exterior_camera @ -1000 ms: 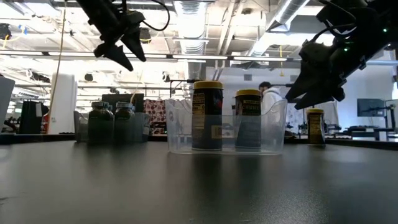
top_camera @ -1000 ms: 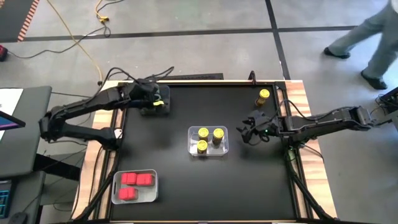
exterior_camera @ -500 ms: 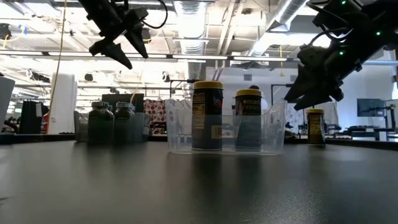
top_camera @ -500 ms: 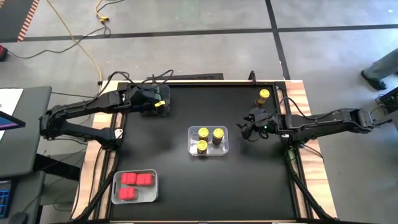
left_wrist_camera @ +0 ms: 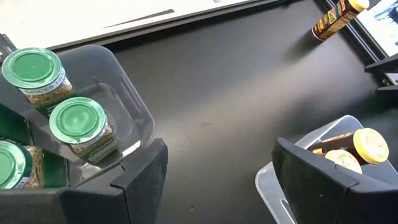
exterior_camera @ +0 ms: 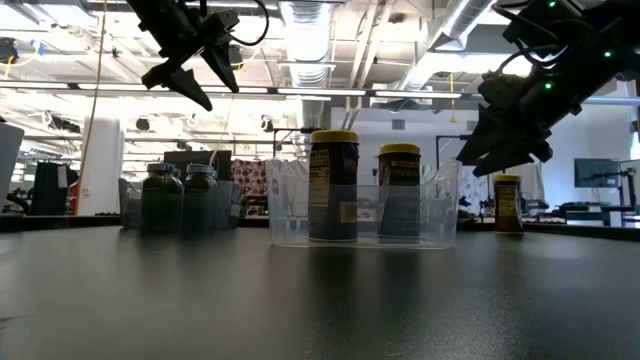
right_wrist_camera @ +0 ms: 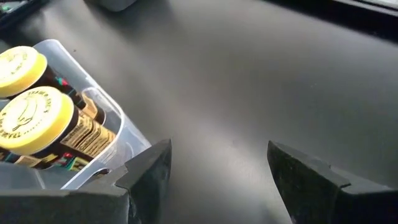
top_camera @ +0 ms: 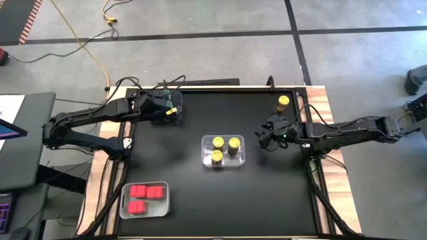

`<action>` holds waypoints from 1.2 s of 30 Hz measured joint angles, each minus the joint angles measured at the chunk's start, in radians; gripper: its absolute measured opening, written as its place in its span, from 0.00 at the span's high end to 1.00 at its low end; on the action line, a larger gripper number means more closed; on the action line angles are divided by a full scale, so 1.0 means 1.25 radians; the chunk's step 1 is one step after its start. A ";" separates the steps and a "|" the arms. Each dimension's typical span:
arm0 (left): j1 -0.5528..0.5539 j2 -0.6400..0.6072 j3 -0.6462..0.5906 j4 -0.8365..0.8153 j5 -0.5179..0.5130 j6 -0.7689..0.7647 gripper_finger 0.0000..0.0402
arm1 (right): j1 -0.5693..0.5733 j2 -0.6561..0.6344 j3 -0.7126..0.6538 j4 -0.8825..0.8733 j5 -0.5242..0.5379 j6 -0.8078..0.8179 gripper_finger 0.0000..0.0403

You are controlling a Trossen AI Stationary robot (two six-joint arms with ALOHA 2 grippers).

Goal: Sort spices by type
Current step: Put the yellow seasoning bottle into the transparent bin

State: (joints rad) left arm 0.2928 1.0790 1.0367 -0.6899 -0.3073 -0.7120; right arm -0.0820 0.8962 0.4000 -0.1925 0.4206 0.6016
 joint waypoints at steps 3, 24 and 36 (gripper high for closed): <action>0.000 0.000 0.000 0.001 0.000 0.000 0.31 | -0.006 0.000 0.000 0.013 0.004 -0.012 0.28; 0.060 0.002 0.000 0.112 -0.001 0.185 0.31 | -0.154 0.000 0.008 0.335 0.007 -0.136 0.28; 0.242 0.002 0.000 0.031 0.074 0.302 0.31 | -0.329 0.129 0.387 -0.086 0.009 -0.218 0.28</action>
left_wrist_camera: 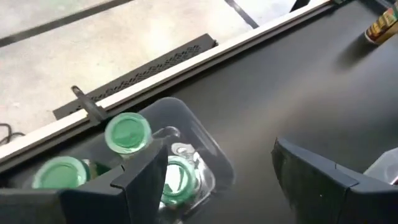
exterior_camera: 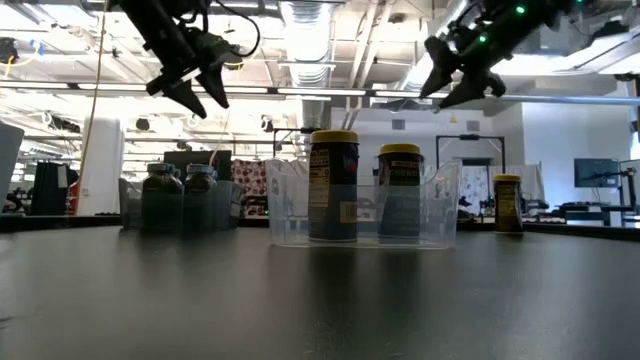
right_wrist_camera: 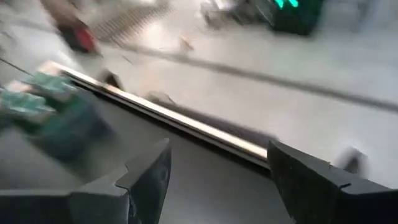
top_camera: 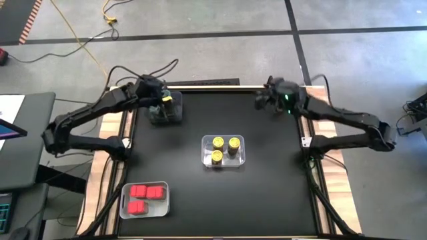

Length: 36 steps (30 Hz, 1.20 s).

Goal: Sort spices by type
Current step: Put the yellow seasoning bottle into the transparent bin

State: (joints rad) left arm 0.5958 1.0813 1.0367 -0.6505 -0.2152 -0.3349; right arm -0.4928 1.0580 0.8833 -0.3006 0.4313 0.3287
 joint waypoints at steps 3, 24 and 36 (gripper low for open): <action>0.027 0.000 0.000 -0.001 0.007 0.046 0.31 | -0.057 0.059 0.126 -0.205 0.000 0.064 0.28; 0.136 0.000 0.000 0.026 0.008 0.259 0.31 | -0.226 0.244 0.290 -0.490 -0.015 0.344 0.28; 0.140 0.000 0.000 0.029 0.008 0.322 0.31 | -0.220 0.268 0.290 -0.496 -0.039 0.393 0.27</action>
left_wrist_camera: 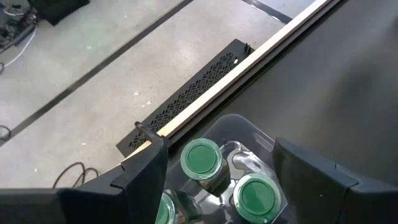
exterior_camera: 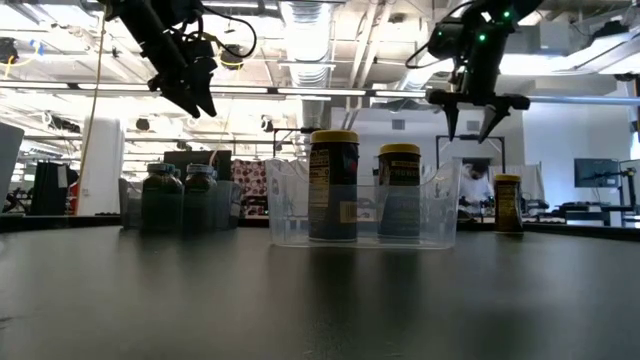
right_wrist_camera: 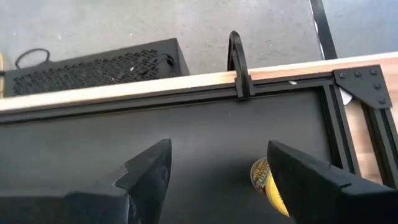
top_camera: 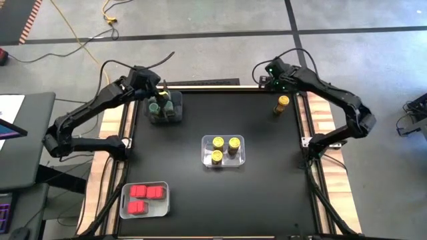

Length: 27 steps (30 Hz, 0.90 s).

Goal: Sort spices by type
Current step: Put the yellow seasoning bottle into the transparent bin

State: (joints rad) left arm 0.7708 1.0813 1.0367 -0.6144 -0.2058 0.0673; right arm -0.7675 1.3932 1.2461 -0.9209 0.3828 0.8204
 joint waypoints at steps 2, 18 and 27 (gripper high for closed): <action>0.000 0.000 0.000 0.000 0.000 -0.004 0.31 | -0.003 -0.003 0.000 -0.003 -0.002 0.006 0.26; 0.000 0.000 0.000 0.003 -0.001 -0.004 0.31 | 0.003 -0.005 0.000 -0.018 -0.002 0.002 0.01; 0.000 0.000 0.000 0.004 -0.001 -0.008 0.31 | -0.010 0.002 -0.014 -0.118 0.004 0.075 0.03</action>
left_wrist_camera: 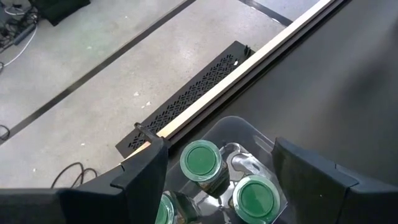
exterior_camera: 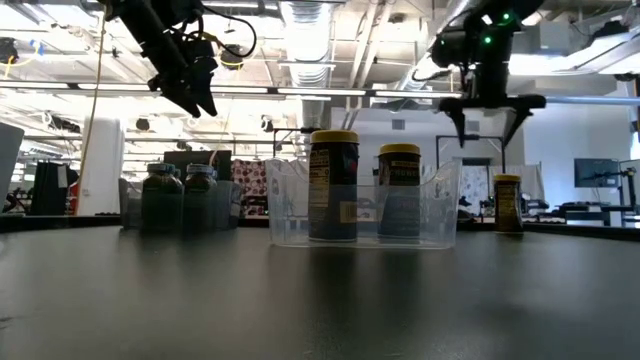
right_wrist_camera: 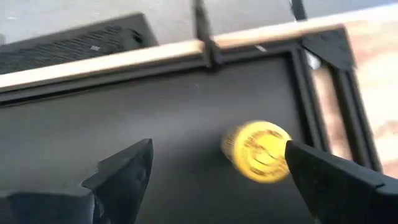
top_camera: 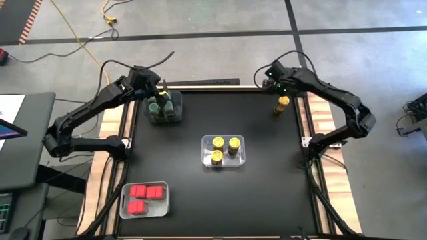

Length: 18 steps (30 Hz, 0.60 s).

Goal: Sort spices by type
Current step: Put the yellow seasoning bottle into the transparent bin

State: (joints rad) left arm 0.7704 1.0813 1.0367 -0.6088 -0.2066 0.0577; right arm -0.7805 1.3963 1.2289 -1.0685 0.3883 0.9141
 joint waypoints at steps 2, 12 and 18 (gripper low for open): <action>0.000 0.000 0.000 0.002 0.000 -0.001 0.31 | -0.006 -0.001 -0.017 -0.002 0.001 0.024 0.03; 0.000 0.000 0.000 0.023 0.000 -0.001 0.31 | -0.067 -0.001 -0.077 0.005 -0.040 0.063 0.03; 0.000 0.000 0.000 0.034 0.000 0.004 0.31 | -0.097 -0.001 -0.085 0.014 -0.049 0.061 0.03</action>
State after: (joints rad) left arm 0.7700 1.0813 1.0367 -0.5659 -0.2070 0.0624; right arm -0.9021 1.3956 1.1233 -1.0506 0.3273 0.9897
